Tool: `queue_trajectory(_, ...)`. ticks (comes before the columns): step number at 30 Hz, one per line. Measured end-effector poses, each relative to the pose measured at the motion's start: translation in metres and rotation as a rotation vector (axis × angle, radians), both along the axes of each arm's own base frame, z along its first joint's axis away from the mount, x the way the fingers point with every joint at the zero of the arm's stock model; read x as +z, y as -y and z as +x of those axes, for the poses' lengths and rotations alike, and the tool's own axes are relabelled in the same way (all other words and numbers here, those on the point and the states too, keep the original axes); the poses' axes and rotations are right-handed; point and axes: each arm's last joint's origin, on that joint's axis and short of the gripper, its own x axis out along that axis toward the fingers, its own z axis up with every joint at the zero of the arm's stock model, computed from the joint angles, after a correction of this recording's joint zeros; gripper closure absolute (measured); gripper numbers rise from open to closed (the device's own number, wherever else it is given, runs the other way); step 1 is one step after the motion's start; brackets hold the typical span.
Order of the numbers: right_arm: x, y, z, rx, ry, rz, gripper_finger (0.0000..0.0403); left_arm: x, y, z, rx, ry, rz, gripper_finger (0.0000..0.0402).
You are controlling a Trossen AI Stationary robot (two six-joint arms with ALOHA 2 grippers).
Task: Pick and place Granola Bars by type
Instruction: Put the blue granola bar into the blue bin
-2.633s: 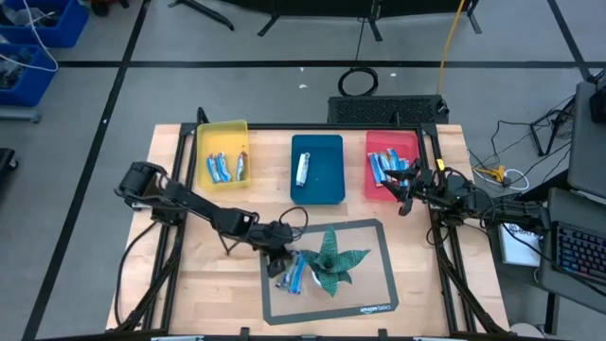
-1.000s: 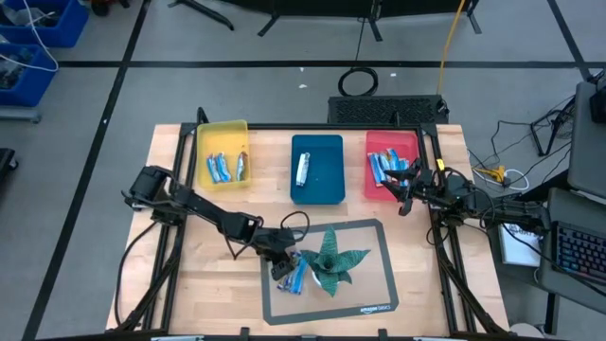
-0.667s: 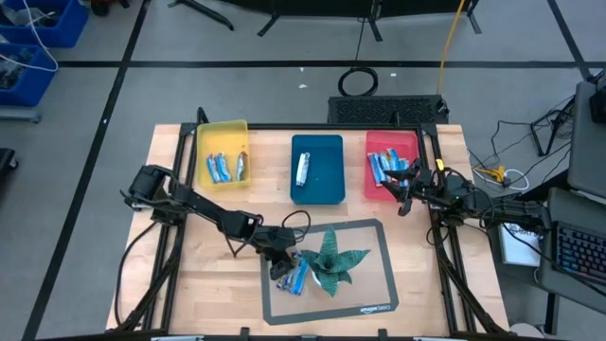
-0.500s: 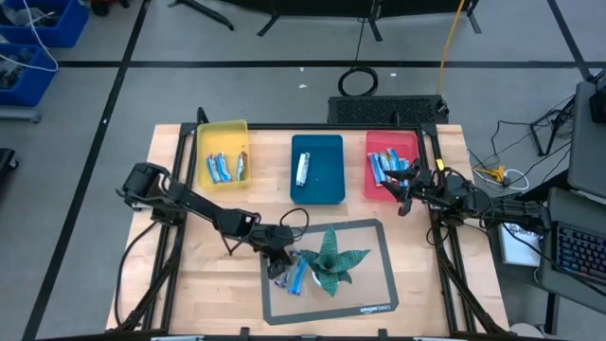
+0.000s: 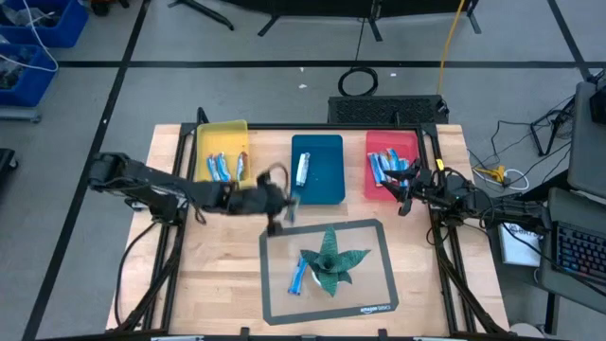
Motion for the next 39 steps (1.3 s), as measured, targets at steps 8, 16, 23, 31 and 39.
queue_trajectory(8,0.000,0.000,0.000,0.000,0.000,0.000,0.0243,0.008,-0.092,0.014,-0.031,0.190,-0.004,0.0397)
queue_trajectory(16,0.000,0.000,0.000,0.000,-0.002,0.000,0.0243,-0.047,-0.160,0.025,-0.042,0.207,-0.247,0.0394)
queue_trajectory(23,0.000,0.000,0.000,0.000,-0.002,0.000,0.0243,-0.074,-0.161,0.037,-0.067,0.211,-0.335,0.0371)
queue_trajectory(31,0.000,0.000,0.000,0.000,-0.002,0.000,0.0243,-0.067,-0.152,0.042,-0.094,0.260,-0.323,0.0243)
queue_trajectory(39,0.000,0.000,0.000,0.000,-0.002,0.000,0.0243,-0.042,-0.103,0.036,-0.338,0.138,-0.181,0.0188)
